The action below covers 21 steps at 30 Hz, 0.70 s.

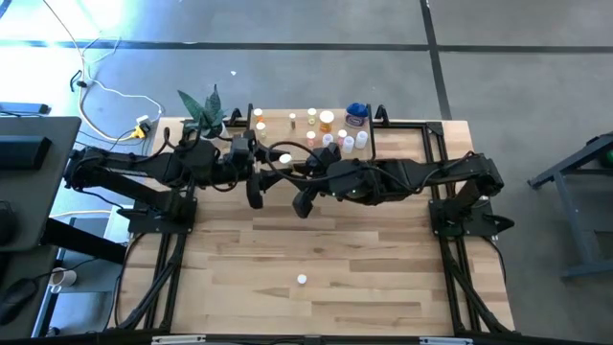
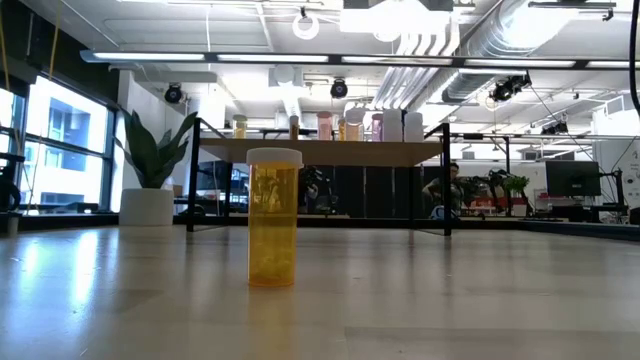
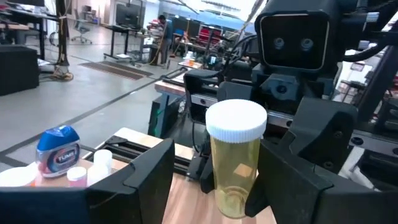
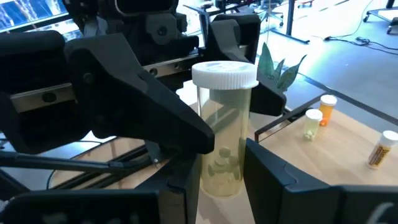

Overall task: Pick and place medicine bottles onto shelf by color
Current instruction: Put the yellow pill bottle on the shelf

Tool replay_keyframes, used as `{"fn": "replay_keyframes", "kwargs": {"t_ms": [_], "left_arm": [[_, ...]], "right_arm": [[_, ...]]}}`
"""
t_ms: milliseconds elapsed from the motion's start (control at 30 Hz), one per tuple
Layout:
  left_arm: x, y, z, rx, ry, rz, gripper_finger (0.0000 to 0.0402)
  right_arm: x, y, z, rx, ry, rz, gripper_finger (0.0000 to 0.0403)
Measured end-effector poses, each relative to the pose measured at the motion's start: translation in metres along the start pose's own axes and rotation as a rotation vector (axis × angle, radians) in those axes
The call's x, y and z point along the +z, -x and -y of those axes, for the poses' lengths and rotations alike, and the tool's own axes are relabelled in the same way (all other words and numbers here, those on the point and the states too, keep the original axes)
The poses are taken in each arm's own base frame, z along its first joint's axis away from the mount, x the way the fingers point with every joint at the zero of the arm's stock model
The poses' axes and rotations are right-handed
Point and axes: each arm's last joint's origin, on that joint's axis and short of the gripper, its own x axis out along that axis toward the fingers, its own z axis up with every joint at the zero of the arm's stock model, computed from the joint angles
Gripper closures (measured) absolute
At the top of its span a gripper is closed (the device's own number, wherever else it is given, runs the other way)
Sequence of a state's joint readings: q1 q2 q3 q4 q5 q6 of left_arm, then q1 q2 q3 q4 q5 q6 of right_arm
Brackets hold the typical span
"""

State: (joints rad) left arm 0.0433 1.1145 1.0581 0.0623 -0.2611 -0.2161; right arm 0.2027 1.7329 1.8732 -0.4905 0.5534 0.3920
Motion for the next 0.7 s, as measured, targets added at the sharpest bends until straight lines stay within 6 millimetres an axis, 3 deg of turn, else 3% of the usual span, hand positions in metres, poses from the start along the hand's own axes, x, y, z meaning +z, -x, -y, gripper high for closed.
{"fn": "replay_keyframes", "kwargs": {"t_ms": [333, 700], "left_arm": [[0.004, -0.003, -0.01, -0.022, 0.018, 0.009, 0.0195], [0.005, -0.004, -0.014, -0.036, -0.008, 0.006, 0.028]], "right_arm": [[0.003, -0.004, 0.006, -0.018, -0.007, 0.008, 0.0313], [0.003, -0.006, 0.009, -0.03, 0.0, 0.006, 0.0313]]}}
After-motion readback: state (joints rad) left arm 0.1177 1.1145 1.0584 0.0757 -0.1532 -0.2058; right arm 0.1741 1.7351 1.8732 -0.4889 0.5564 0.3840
